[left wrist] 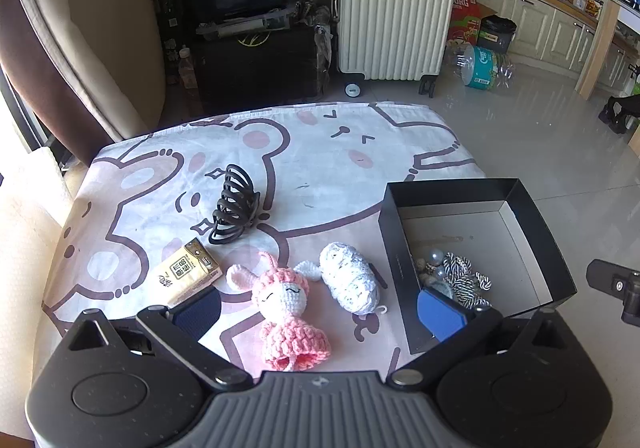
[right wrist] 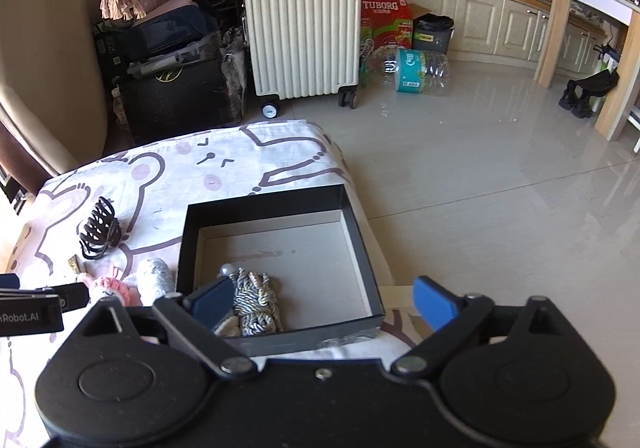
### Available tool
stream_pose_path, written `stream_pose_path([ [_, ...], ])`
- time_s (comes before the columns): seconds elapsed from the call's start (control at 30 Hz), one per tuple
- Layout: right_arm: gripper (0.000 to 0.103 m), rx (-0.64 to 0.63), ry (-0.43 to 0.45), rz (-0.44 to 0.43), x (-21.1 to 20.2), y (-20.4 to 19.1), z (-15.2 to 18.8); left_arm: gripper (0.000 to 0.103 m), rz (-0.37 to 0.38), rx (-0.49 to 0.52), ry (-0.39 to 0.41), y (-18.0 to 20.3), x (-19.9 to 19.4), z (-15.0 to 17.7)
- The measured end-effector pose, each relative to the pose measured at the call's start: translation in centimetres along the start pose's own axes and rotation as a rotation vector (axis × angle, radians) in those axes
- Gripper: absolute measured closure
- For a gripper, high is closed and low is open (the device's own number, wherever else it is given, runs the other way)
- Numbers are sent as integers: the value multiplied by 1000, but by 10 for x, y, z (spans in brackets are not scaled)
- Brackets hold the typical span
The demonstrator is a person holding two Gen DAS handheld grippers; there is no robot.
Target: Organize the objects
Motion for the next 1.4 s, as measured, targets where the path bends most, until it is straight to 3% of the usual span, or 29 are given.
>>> stream_pose_path([
  [0.1, 0, -5, -4, 17, 0, 1, 1, 0, -2, 5, 3, 1, 0, 1],
  [1.4, 0, 3, -21, 44, 8, 9, 6, 0, 17, 5, -1, 4, 8, 1],
])
Point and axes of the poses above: each gripper's, at about its wrist camera, not at the fingertips, and x roughly the way its jaws point, y to its right, z to its underside, the point moved 5 cm from there along x, roughly the way its jaws point, and after that the axes turned 9 degrees about -x, right-handed, at the moved point
